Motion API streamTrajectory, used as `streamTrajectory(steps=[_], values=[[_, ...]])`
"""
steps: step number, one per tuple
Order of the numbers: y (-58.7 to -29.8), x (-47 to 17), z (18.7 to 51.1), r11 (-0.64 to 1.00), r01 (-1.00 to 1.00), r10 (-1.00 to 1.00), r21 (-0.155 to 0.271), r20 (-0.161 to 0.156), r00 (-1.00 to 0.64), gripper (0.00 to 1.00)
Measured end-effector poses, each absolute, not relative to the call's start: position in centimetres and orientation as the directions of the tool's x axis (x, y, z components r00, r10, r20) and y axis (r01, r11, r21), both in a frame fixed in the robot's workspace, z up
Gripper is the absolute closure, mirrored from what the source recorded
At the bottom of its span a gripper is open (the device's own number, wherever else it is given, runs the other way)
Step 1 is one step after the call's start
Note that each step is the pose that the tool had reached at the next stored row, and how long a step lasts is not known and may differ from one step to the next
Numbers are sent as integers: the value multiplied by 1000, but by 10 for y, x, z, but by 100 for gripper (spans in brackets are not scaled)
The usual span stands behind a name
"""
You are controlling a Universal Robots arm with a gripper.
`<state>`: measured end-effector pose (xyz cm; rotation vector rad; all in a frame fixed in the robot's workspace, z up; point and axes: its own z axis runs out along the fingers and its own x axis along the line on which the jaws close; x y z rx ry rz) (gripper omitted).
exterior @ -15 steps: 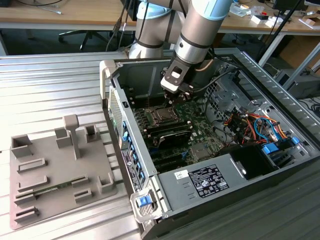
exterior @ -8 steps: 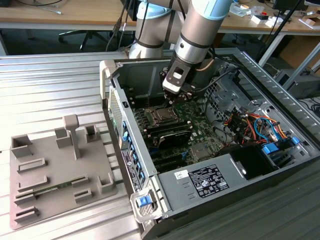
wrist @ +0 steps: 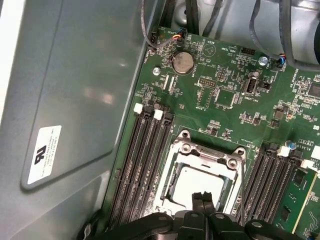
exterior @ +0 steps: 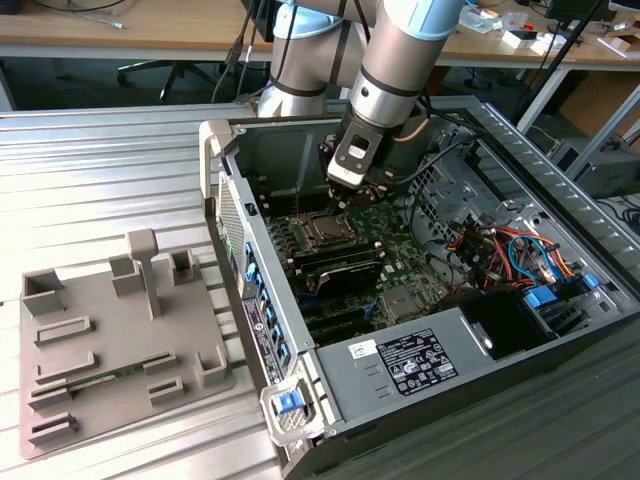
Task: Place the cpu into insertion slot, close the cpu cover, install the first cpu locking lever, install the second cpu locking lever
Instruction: 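Install the first cpu locking lever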
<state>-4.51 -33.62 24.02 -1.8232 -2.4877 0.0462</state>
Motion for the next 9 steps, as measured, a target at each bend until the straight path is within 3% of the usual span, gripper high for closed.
streamTrajectory(steps=[9], values=[[-336,-45,240,341,938,940,-58,28,-340,89]])
